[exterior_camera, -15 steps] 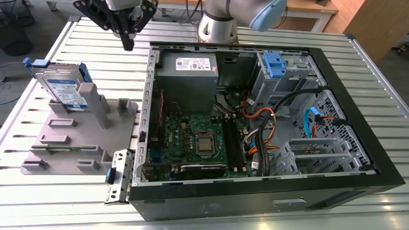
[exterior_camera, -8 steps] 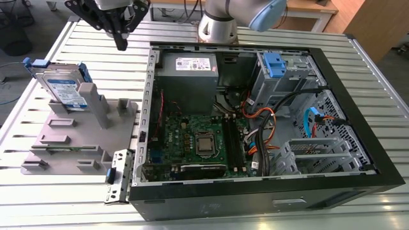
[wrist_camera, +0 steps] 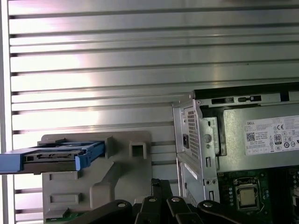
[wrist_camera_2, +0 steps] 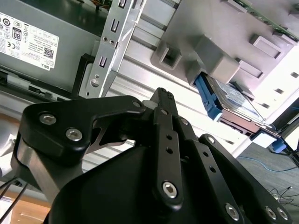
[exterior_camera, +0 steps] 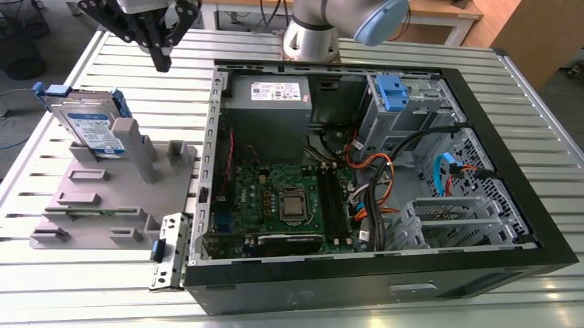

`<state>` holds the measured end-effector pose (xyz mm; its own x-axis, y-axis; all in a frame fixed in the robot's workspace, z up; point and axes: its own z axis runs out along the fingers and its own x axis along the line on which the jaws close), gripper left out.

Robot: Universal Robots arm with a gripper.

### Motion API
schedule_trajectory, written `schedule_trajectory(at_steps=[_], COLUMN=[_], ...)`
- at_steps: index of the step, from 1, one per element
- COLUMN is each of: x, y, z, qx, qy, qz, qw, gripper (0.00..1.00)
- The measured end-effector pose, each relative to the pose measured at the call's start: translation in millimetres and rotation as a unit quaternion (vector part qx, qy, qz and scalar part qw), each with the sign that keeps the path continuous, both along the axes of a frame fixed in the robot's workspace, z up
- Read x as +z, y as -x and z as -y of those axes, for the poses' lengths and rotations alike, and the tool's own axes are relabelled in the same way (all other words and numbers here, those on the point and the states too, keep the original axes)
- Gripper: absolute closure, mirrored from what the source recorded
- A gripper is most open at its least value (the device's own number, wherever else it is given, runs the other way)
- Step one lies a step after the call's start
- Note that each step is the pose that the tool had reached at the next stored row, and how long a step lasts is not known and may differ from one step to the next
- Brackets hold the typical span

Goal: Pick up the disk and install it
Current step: 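Reach for the disk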

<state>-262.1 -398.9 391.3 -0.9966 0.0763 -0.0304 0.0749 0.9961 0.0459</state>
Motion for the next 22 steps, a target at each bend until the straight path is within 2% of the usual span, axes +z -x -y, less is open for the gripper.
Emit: schedule_trajectory(at_steps=[14,22], x=[-0.4,-0.4], y=[26.5,30.2], z=[0.0,0.0], qx=[0.0,0.0], qy=[0.0,0.0], qz=[0.0017,0.0018], qw=[1.0,1.0], gripper=[0.89,0.89])
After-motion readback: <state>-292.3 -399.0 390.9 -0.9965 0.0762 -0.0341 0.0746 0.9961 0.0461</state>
